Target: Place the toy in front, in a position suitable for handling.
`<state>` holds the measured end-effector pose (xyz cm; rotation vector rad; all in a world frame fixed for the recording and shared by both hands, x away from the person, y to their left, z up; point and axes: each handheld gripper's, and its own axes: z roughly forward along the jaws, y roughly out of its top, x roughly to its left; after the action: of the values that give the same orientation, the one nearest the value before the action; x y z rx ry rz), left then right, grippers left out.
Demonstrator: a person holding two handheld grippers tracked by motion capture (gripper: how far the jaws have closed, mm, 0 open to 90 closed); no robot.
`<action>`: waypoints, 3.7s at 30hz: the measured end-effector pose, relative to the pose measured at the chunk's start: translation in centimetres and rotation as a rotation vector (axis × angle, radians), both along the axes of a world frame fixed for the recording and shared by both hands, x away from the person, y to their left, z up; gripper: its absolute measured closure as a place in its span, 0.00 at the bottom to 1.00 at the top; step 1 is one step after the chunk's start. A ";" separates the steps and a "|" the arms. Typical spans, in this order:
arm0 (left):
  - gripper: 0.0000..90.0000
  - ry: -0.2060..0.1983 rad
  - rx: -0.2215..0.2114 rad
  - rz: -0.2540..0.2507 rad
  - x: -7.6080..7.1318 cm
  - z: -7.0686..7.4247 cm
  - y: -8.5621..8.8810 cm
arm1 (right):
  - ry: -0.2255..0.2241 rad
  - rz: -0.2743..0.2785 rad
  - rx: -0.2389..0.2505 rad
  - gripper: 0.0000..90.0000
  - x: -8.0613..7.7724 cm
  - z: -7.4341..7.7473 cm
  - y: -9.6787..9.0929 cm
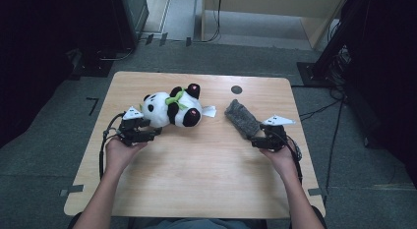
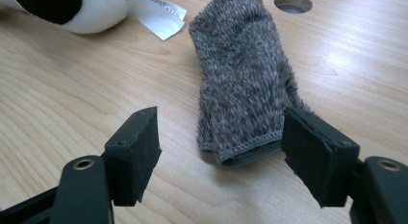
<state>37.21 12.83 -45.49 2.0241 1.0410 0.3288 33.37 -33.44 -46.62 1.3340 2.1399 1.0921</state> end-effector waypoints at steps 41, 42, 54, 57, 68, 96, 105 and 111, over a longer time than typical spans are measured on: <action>0.56 -0.059 -0.086 -0.105 4.6 4.7 -3.2 | 0.039 0.002 0.042 0.50 3.4 -0.2 0.4; 0.56 -0.059 -0.086 -0.105 4.6 4.7 -3.2 | 0.051 0.009 0.045 0.51 3.4 -0.3 0.4; 0.61 -0.036 -0.061 -0.091 6.3 3.9 -3.7 | 0.091 0.021 0.036 0.50 2.5 -0.6 0.0; 0.71 -0.017 -0.053 -0.099 6.7 3.5 -3.9 | 0.088 0.023 0.029 0.51 2.4 -0.7 -0.2; 0.88 -0.015 -0.088 -0.078 6.6 3.5 -3.8 | 0.097 0.010 0.048 0.50 2.6 -1.1 -1.0; 0.89 -0.053 -0.102 -0.135 1.6 6.6 -5.8 | 0.090 -0.004 0.076 0.48 3.2 -0.4 -1.4; 0.89 -0.019 -0.112 -0.173 -0.2 6.3 -6.9 | 0.080 -0.002 0.092 0.46 3.5 -0.2 -1.0; 0.89 -0.023 -0.108 -0.198 -1.5 6.4 -7.9 | 0.051 -0.008 0.087 0.47 3.8 0.0 -1.0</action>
<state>35.67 4.91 -39.10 2.0008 0.8182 0.1865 37.19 -34.41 -46.58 1.4222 2.1439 1.1717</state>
